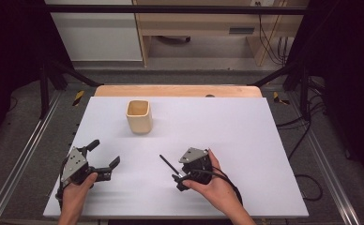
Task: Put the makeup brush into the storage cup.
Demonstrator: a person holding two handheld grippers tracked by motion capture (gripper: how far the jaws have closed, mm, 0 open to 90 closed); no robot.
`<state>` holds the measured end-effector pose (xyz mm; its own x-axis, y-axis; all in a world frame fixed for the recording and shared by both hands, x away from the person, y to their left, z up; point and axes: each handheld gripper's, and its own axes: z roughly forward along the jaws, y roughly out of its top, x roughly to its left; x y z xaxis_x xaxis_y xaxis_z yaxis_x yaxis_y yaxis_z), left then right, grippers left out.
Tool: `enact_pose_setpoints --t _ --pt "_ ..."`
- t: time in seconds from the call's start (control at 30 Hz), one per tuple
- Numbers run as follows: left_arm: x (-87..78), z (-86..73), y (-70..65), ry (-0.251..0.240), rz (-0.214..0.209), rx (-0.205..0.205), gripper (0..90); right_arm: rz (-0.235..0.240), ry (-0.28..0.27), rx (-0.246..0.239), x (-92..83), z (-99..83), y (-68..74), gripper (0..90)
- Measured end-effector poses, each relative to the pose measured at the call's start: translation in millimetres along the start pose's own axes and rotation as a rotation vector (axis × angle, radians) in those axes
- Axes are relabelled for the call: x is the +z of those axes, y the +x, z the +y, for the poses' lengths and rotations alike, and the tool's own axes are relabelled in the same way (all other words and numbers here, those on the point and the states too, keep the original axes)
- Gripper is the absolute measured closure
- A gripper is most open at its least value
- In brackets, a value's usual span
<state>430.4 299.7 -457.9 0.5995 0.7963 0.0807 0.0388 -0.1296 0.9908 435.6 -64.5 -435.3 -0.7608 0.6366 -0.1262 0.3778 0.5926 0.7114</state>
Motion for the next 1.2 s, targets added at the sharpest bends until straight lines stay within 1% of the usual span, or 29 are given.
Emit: enact_pose_setpoints --t 0.13,0.37,0.43,0.5,0.53,0.6,0.67,0.77,0.8,0.87,1.2 --pt "-0.2 0.0 0.6 -0.001 0.001 -0.001 0.8 0.005 0.023 0.0 5.4 4.3 0.7 6.0" --pt "-0.1 0.0 0.4 0.001 0.001 0.001 0.8 0.015 0.036 -0.004 11.6 8.2 3.4 5.6" --pt "-0.1 0.0 0.4 0.001 0.001 0.001 0.8 0.017 0.055 -0.007 14.4 9.4 4.1 5.6" --pt "-0.1 0.0 0.4 0.002 0.002 0.001 0.9 0.013 0.059 -0.003 15.1 9.9 4.6 5.5" --pt "-0.2 0.0 0.5 0.002 0.002 0.001 0.9 0.014 0.066 -0.011 17.0 10.4 4.2 5.3" --pt "-0.2 0.0 0.5 0.002 0.003 0.001 0.8 0.017 0.062 -0.013 18.0 10.4 4.3 5.2" --pt "-0.2 0.0 0.5 0.001 0.003 0.0 0.8 0.019 0.079 -0.006 19.6 10.9 5.4 5.2" --pt "-0.2 0.0 0.5 0.002 0.002 0.001 0.9 0.025 0.084 -0.002 22.0 11.2 6.4 5.2" --pt "-0.1 0.0 0.4 0.002 0.003 0.001 0.9 0.023 0.088 -0.015 23.1 10.9 5.6 5.2" --pt "-0.2 0.1 0.4 0.002 0.002 0.001 0.9 0.02 0.101 -0.013 24.1 11.1 5.6 5.4" --pt "-0.2 0.2 0.1 0.003 0.002 0.001 0.9 0.02 0.119 -0.01 29.5 11.0 6.2 5.7"
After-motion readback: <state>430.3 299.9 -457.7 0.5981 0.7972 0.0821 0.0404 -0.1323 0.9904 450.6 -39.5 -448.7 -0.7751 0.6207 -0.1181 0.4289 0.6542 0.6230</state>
